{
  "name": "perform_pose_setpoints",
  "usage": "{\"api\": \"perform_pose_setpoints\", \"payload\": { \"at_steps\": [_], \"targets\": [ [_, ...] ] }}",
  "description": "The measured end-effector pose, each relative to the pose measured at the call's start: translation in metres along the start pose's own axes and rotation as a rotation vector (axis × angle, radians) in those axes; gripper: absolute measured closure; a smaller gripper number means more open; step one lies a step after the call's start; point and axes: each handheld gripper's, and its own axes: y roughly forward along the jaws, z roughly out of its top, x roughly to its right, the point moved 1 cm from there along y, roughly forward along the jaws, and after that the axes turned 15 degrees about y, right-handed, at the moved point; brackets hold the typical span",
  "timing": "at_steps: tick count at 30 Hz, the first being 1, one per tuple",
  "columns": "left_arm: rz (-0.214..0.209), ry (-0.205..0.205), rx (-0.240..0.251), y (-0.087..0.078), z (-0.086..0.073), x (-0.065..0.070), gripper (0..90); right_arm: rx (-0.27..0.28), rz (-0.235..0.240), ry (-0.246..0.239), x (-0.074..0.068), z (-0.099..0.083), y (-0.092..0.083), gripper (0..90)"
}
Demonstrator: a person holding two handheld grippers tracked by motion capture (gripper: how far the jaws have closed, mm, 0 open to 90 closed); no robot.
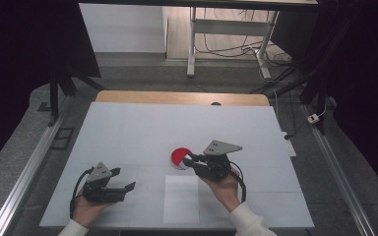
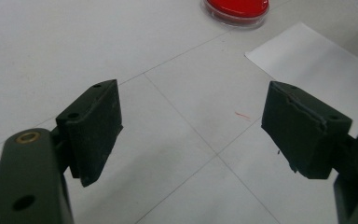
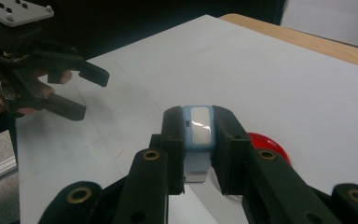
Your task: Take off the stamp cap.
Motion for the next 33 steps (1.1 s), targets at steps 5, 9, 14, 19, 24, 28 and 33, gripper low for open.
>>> {"api": "perform_pose_setpoints", "payload": {
  "at_steps": [5, 9, 14, 19, 24, 28, 33],
  "targets": [
    [-0.006, 0.021, 0.013, 0.001, 0.008, 0.005, 19.9, 0.003, 0.003, -0.001, -0.002, 0.0, 0.0, 74.9],
    [-0.013, 0.032, 0.023, 0.004, 0.015, 0.01, 19.9, 0.005, 0.011, 0.003, -0.002, 0.0, 0.001, 74.9],
    [-0.023, 0.043, 0.035, 0.005, 0.022, 0.016, 20.2, 0.004, 0.012, 0.002, -0.003, 0.0, 0.001, 74.8],
    [-0.033, 0.058, 0.039, 0.009, 0.029, 0.024, 20.3, 0.004, 0.016, 0.0, -0.005, 0.0, 0.002, 74.9],
    [-0.037, 0.079, 0.037, 0.013, 0.037, 0.03, 20.6, 0.004, 0.015, 0.0, -0.004, 0.0, 0.003, 74.8],
    [-0.046, 0.088, 0.032, 0.019, 0.041, 0.032, 20.7, 0.007, 0.014, 0.005, -0.004, -0.001, 0.003, 74.9],
    [-0.057, 0.098, 0.031, 0.028, 0.048, 0.036, 20.8, 0.005, 0.01, 0.009, -0.003, -0.002, 0.002, 74.8]
  ]
}}
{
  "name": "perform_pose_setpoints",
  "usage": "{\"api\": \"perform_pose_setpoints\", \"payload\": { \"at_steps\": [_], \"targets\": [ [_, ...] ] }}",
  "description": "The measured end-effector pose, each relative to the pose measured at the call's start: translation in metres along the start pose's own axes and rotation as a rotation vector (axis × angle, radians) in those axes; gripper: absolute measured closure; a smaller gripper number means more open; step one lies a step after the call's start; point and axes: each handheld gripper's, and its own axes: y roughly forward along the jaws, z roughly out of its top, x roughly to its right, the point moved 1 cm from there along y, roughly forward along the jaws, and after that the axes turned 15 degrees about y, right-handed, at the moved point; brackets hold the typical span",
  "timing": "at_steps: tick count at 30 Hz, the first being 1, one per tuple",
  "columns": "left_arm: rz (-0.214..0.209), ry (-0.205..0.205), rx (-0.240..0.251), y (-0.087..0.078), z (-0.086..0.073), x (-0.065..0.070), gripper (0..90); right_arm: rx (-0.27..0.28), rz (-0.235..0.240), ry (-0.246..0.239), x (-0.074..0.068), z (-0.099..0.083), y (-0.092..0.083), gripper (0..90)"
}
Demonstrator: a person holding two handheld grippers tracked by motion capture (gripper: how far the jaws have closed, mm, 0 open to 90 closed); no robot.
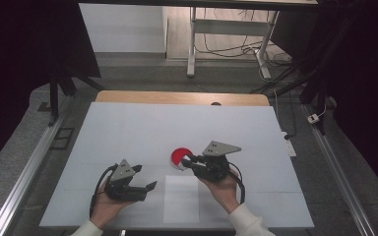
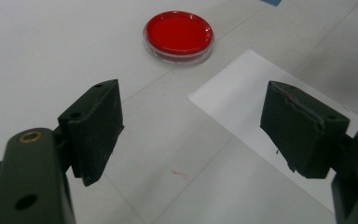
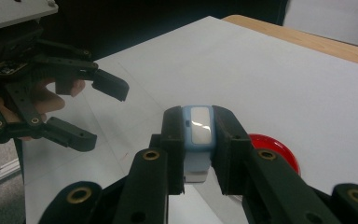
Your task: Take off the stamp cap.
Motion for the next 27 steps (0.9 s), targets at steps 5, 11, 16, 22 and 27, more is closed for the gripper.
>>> {"api": "perform_pose_setpoints", "payload": {
  "at_steps": [5, 11, 16, 22, 27],
  "targets": [
    [-0.013, 0.016, 0.007, 0.007, 0.008, 0.005, 21.0, 0.006, 0.004, 0.002, -0.001, 0.0, 0.001, 74.8],
    [-0.018, 0.028, 0.009, 0.015, 0.016, 0.008, 21.4, 0.0, 0.004, -0.002, -0.002, 0.0, 0.002, 74.9],
    [-0.022, 0.037, 0.012, 0.021, 0.021, 0.01, 21.8, -0.003, 0.005, -0.002, -0.002, 0.0, 0.004, 74.8],
    [-0.023, 0.054, 0.006, 0.027, 0.025, 0.012, 22.2, -0.002, 0.001, 0.0, -0.002, 0.0, 0.004, 74.9],
    [-0.027, 0.059, 0.002, 0.032, 0.027, 0.013, 22.6, -0.002, -0.003, 0.003, -0.001, -0.001, 0.004, 74.9]
  ]
}}
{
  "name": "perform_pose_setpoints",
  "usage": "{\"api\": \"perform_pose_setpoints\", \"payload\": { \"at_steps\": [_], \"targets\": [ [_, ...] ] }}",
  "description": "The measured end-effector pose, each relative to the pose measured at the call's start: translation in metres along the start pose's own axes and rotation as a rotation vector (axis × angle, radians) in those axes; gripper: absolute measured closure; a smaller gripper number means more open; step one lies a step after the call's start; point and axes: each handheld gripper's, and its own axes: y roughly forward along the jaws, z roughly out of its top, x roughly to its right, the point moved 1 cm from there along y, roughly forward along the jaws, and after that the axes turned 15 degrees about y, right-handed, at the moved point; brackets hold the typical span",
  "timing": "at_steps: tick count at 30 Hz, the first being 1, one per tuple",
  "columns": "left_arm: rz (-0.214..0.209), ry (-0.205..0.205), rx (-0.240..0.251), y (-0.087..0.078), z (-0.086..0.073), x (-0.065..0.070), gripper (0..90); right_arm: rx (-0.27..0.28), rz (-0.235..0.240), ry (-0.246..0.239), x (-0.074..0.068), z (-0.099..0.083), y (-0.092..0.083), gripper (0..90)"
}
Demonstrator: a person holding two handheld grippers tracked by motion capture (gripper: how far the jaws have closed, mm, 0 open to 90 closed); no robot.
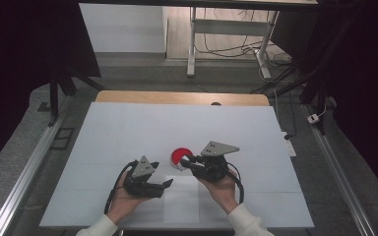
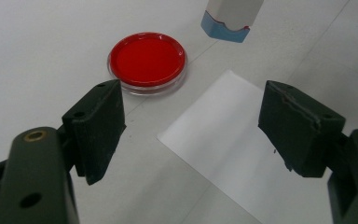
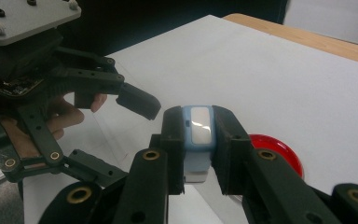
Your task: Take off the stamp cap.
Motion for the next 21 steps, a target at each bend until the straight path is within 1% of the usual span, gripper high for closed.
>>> {"api": "perform_pose_setpoints", "payload": {
  "at_steps": [21],
  "targets": [
    [-0.013, 0.037, 0.012, 0.014, 0.015, 0.007, 23.5, -0.002, -0.004, 0.001, 0.0, -0.002, 0.001, 74.8]
  ]
}}
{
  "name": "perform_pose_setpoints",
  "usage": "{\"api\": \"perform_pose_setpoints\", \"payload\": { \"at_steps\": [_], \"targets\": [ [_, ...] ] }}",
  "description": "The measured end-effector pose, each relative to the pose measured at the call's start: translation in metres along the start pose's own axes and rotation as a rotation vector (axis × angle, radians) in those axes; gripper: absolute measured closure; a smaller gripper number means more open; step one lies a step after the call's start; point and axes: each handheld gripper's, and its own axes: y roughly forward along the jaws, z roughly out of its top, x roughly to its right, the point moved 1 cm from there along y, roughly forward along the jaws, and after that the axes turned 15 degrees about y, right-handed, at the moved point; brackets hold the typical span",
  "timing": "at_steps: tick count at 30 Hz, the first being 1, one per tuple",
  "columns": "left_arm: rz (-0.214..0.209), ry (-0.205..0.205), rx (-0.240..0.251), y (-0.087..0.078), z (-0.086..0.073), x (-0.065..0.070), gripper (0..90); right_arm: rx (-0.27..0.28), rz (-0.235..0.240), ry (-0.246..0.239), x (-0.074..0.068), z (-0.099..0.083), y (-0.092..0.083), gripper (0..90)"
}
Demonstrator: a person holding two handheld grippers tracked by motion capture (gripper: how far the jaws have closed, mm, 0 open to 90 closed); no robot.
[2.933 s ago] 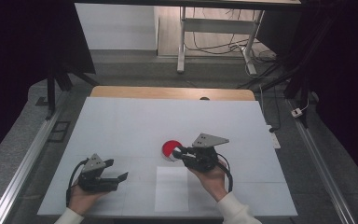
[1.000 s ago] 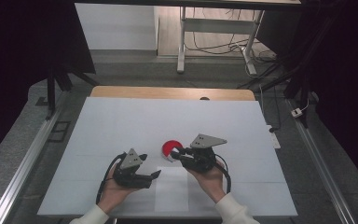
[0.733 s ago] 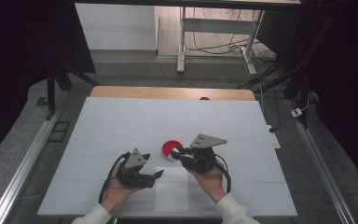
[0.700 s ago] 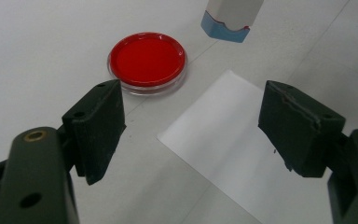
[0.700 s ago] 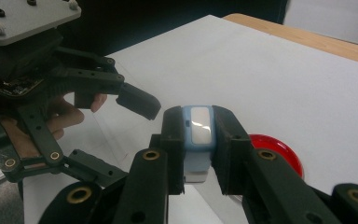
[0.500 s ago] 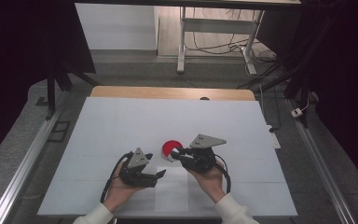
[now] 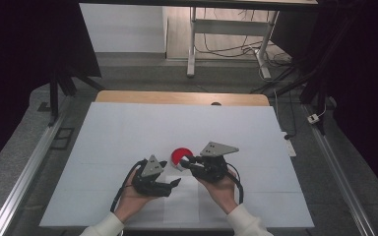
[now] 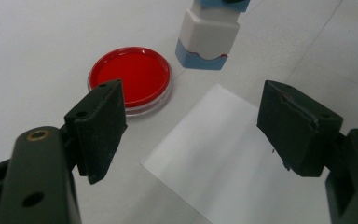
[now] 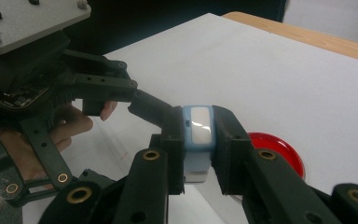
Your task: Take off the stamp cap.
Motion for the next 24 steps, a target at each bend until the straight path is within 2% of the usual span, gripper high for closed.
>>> {"api": "perform_pose_setpoints", "payload": {
  "at_steps": [24],
  "targets": [
    [-0.008, 0.017, 0.015, 0.015, 0.014, 0.006, 24.2, 0.013, -0.01, 0.006, 0.001, 0.0, -0.002, 74.9]
  ]
}}
